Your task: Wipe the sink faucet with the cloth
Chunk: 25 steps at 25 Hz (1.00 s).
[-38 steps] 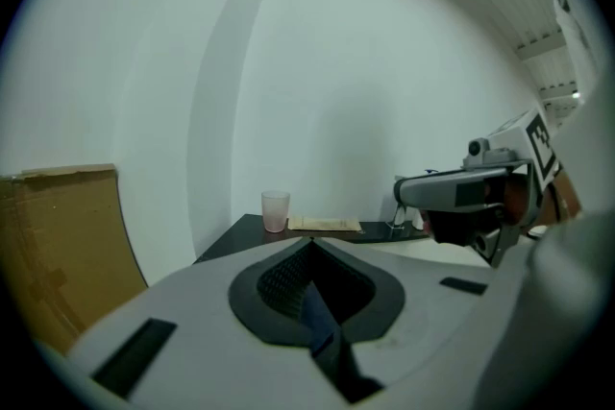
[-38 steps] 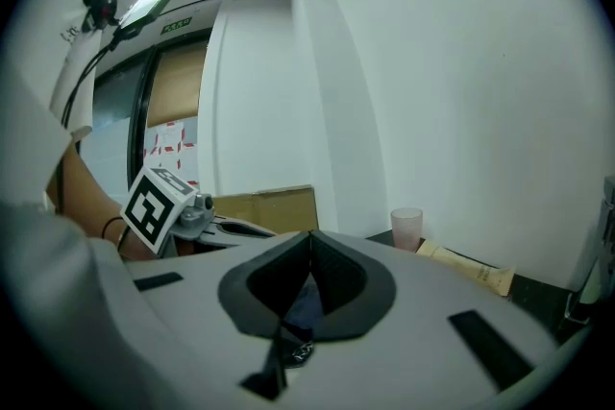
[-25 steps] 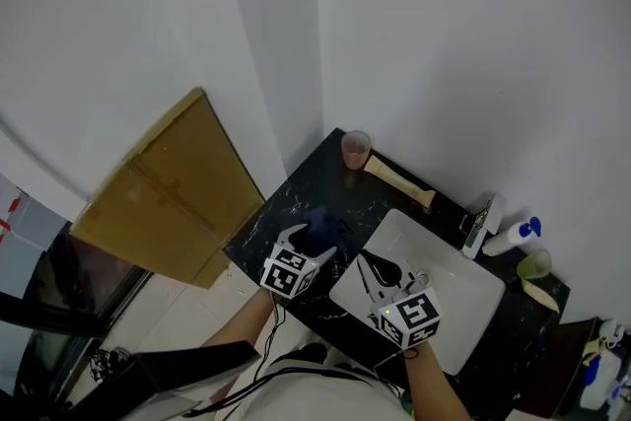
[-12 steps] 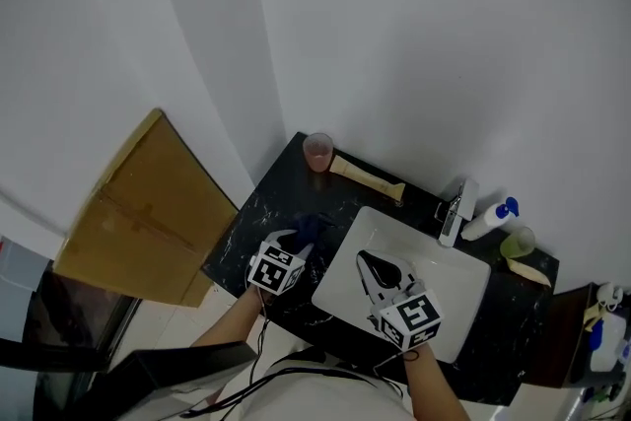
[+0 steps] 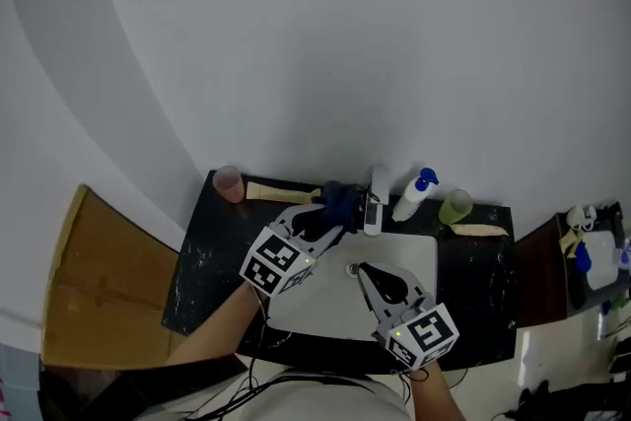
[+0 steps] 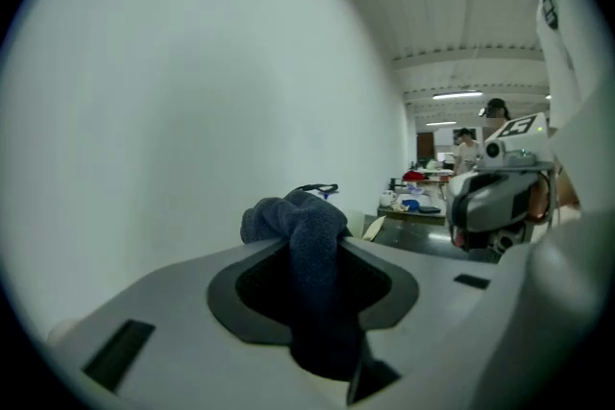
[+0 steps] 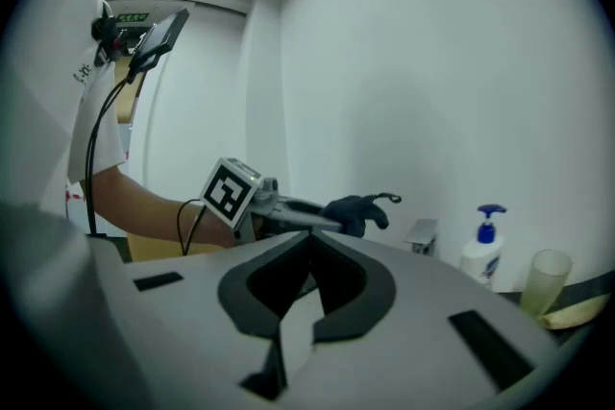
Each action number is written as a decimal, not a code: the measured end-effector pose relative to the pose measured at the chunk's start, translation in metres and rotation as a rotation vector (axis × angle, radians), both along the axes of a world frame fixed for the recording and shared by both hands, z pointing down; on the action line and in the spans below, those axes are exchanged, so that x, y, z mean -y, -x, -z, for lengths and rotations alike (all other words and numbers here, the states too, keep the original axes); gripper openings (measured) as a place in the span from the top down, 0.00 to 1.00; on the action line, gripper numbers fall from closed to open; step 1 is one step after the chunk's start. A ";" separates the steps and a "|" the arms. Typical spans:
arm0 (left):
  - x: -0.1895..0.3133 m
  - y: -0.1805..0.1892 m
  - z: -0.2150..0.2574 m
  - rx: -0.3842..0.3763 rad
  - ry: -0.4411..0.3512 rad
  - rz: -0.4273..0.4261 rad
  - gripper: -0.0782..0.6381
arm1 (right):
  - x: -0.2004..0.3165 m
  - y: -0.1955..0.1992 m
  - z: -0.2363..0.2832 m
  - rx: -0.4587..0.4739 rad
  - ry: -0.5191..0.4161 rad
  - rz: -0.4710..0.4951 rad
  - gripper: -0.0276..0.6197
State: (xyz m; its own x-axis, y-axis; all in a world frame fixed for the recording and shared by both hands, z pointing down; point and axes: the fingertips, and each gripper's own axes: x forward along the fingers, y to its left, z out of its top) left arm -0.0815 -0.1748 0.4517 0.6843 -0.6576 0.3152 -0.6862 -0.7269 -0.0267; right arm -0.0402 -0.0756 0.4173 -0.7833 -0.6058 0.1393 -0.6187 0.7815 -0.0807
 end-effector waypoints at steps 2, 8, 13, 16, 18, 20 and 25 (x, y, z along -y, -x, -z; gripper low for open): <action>0.018 -0.039 0.022 0.005 -0.018 -0.100 0.71 | 0.003 -0.030 0.005 0.010 -0.003 -0.070 0.95; 0.055 -0.091 0.020 0.081 0.038 -0.215 0.71 | 0.006 -0.071 0.009 0.027 -0.010 -0.164 0.95; 0.068 -0.098 -0.009 0.140 0.132 -0.246 0.71 | 0.010 -0.083 0.003 0.027 0.002 -0.183 0.95; 0.085 -0.097 -0.013 0.099 0.219 -0.233 0.71 | 0.013 -0.088 0.003 0.026 0.005 -0.191 0.95; 0.111 -0.089 -0.013 0.089 0.251 -0.161 0.71 | 0.016 -0.090 0.004 0.023 0.007 -0.195 0.95; 0.139 -0.075 -0.012 0.106 0.240 -0.068 0.71 | 0.018 -0.090 0.004 0.020 0.007 -0.197 0.95; 0.112 -0.078 0.023 0.024 0.148 -0.173 0.71 | 0.019 -0.091 0.005 0.027 0.004 -0.196 0.95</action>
